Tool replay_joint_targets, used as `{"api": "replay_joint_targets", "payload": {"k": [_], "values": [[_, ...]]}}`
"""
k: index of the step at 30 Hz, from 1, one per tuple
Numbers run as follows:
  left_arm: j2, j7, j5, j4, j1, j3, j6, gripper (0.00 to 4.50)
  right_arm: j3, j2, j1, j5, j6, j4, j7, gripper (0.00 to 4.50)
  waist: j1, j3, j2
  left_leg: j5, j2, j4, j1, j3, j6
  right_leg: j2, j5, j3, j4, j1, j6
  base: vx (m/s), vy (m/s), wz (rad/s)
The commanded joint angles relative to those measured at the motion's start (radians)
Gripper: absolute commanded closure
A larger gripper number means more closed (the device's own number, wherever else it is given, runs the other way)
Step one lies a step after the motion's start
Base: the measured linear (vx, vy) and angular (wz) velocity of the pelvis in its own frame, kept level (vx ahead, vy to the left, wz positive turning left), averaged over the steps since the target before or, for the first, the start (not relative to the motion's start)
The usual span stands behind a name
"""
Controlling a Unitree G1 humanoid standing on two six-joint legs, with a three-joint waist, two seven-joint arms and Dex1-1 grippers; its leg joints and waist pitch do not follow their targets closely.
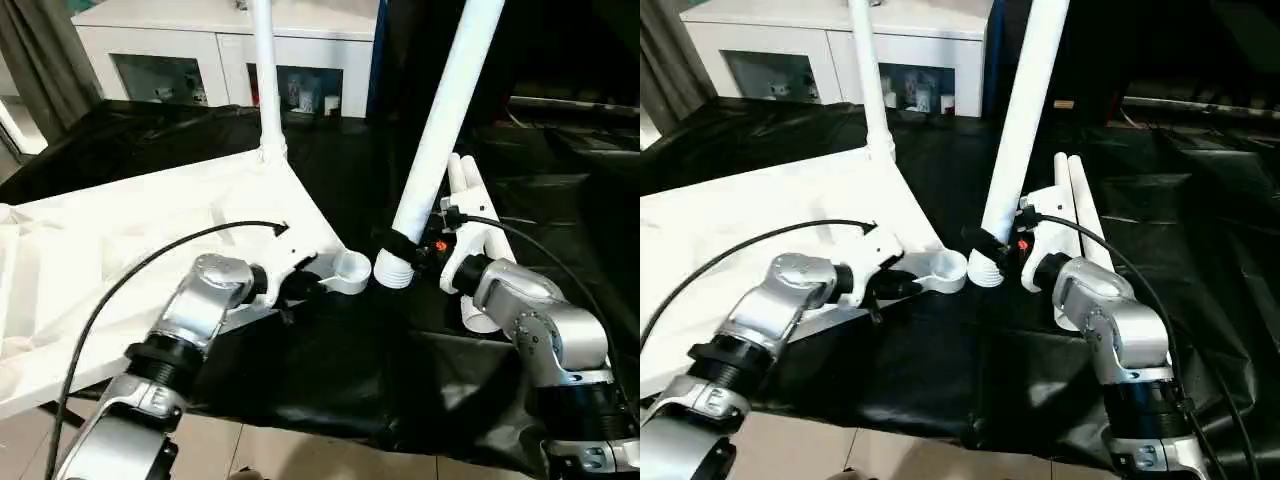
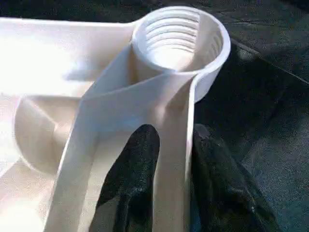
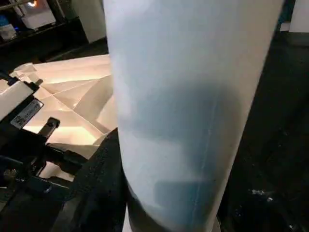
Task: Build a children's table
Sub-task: Pick table leg, then insert table leg to table base
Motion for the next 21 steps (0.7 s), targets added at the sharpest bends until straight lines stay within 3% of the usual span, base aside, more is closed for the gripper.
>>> {"api": "replay_joint_targets", "payload": {"k": [1, 8, 9, 13, 14, 21], "values": [[0.035, -0.006, 0.003, -0.016, 0.008, 0.019, 0.029, 3.28, 0.005, 0.000, -0.020, -0.007, -0.015, 0.005, 0.006, 2.59, 0.007, -0.064, -0.015, -0.156, 0.023, -0.068, 0.004, -0.006, 0.035, -0.072, -0.255, 0.054, -0.080, 0.056, -0.135, 0.000, 0.000, 0.00], [0.072, -0.046, -0.016, -0.062, 0.043, 0.003, 0.067, 3.24, 0.009, 0.001, -0.027, -0.007, -0.022, 0.014, 0.012, 2.59, 0.007, -0.064, -0.016, -0.139, 0.024, -0.068, 0.005, -0.005, 0.037, -0.072, -0.213, 0.055, -0.073, 0.056, -0.154, 0.000, 0.000, 0.00], [0.080, -0.050, -0.022, -0.076, 0.049, -0.004, 0.079, 3.55, 0.012, 0.002, -0.029, -0.010, -0.024, 0.016, 0.015, 2.59, 0.007, -0.064, -0.018, -0.139, 0.023, -0.067, 0.004, -0.003, 0.038, -0.072, -0.216, 0.056, -0.075, 0.056, -0.153, 0.000, 0.000, 0.00], [0.083, -0.049, -0.032, -0.093, 0.057, -0.006, 0.097, 3.67, 0.015, 0.002, -0.029, -0.011, -0.027, 0.016, 0.019, 2.59, 0.008, -0.062, -0.018, -0.151, 0.023, -0.068, 0.005, -0.004, 0.033, -0.073, -0.246, 0.056, -0.077, 0.055, -0.145, 0.000, 0.000, 0.00], [0.083, -0.050, -0.035, -0.097, 0.059, -0.005, 0.101, 3.99, 0.016, 0.002, -0.029, -0.011, -0.027, 0.016, 0.020, 2.59, 0.008, -0.062, -0.018, -0.150, 0.023, -0.069, 0.005, -0.004, 0.031, -0.073, -0.245, 0.056, -0.076, 0.056, -0.144, 0.000, 0.000, 0.00], [0.079, -0.058, -0.062, -0.113, 0.075, -0.007, 0.114, 4.46, 0.027, 0.014, -0.043, -0.019, -0.039, 0.027, 0.019, 2.59, 0.007, -0.064, -0.019, -0.134, 0.022, -0.067, 0.003, -0.004, 0.033, -0.071, -0.199, 0.056, -0.071, 0.058, -0.156, 0.000, 0.000, 0.00]]}}
